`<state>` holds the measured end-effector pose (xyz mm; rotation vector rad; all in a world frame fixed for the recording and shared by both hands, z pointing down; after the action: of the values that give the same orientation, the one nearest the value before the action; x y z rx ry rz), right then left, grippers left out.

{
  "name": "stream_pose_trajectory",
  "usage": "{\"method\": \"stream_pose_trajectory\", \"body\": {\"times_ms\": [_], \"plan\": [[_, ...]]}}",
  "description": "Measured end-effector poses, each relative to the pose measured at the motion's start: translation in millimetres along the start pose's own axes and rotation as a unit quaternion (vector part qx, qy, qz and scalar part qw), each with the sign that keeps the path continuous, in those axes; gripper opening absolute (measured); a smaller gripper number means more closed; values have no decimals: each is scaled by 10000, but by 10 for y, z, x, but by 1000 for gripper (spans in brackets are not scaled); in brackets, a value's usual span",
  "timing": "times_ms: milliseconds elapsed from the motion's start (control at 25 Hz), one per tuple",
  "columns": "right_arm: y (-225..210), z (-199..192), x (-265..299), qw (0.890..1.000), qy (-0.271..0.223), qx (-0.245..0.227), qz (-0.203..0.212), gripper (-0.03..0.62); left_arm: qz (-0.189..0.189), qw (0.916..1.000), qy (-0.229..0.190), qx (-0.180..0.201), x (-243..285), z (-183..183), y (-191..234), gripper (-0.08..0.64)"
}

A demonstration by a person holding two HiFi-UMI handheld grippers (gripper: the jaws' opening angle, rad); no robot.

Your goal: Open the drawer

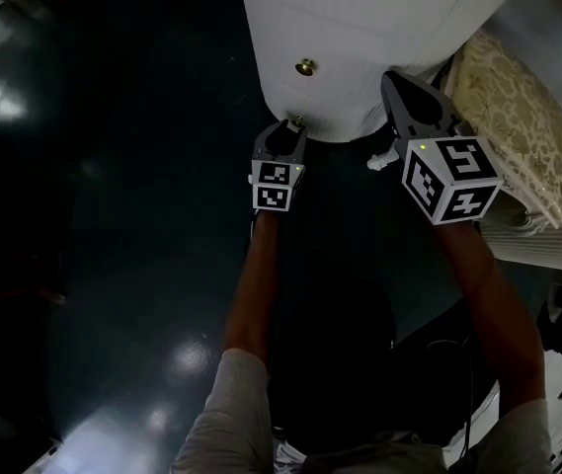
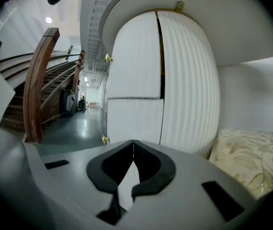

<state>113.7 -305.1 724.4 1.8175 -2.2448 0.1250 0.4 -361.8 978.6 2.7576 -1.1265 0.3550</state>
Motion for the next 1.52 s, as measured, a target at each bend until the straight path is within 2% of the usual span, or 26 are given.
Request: {"method": "stream_pose_trajectory", "body": {"times_ms": [320, 520, 640, 800, 1000, 1200, 1520], "plan": [[62, 29, 27, 10000, -36, 6, 60, 15, 131, 9997, 178, 121, 147, 13, 32, 146], [121, 59, -23, 9998, -37, 110, 157, 15, -12, 9999, 106, 99, 158, 17, 25, 145], [114, 62, -19, 9995, -52, 247, 179, 15, -79, 9999, 50, 95, 163, 10, 18, 117], [159, 2, -32, 9997, 39, 96, 229, 15, -26, 9999, 101, 132, 148, 1, 2, 112], [106, 6, -25, 9998, 20, 139, 141, 15, 109, 9993, 114, -349, 142, 3, 17, 106], [85, 40, -60, 9999, -45, 115, 104, 15, 148, 9994, 90, -302, 126, 18, 10, 104], [89, 145, -49, 9997, -144, 178, 85, 15, -34, 9995, -105, -300, -92, -65, 1, 103]]}}
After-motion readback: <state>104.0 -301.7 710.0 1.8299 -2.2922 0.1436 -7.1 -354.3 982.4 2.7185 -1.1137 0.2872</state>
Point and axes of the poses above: the fingertips, and each gripper's own axes: x forward along the fingers, y to its left, z out of its top, the point moved 2 cm from there along -x, backward along the fingers, and after that the axes turned 1 degree about -z, right-handed, at the moved point
